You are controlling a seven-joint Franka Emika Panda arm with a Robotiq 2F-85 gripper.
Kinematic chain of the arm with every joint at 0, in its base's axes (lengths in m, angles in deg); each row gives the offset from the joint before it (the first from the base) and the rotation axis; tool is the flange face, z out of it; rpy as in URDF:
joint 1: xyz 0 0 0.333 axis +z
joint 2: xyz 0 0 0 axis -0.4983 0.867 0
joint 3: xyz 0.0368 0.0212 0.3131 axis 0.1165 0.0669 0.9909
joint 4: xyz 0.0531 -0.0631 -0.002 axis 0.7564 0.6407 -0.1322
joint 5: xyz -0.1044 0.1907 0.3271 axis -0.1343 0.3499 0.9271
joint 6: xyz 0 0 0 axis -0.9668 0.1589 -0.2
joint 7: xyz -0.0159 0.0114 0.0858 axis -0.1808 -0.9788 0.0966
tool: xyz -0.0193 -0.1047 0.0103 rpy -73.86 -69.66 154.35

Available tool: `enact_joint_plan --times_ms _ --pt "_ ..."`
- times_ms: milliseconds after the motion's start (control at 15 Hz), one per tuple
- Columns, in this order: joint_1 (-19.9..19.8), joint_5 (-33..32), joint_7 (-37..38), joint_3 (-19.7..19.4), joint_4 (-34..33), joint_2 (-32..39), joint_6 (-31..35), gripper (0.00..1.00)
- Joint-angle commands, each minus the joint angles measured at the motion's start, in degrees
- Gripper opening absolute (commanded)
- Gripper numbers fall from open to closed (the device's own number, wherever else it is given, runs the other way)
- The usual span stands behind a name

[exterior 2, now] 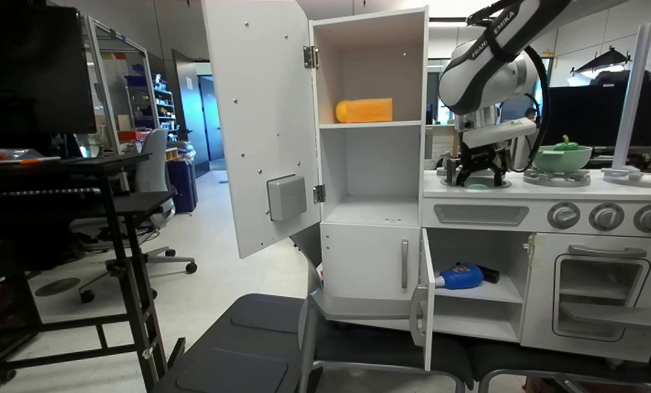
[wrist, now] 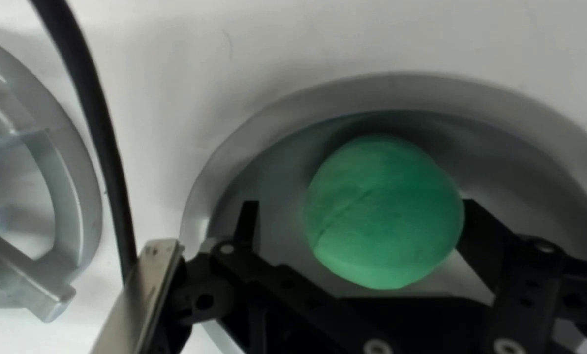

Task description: Pick up the green objects and put them in the cupboard.

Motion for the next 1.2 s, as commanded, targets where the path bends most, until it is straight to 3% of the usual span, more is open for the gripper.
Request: enact_joint_plan --times_ms 0,67,467,667,1133 --pt "-0.39 1.97 -1.89 0.03 -3.59 1.85 -1.43 0.71" --pt "-0.22 1.97 -1.93 0.05 -3.94 1.90 -1.79 0.68" --pt "-0.24 2.30 -3.73 0.66 -4.45 2.02 -3.19 0.23" --pt "-0.93 4.10 -9.42 3.27 -3.17 -0.37 -4.37 0.05" --pt "-1.33 6.45 -22.42 6.96 6.85 -15.06 -8.05 0.05"
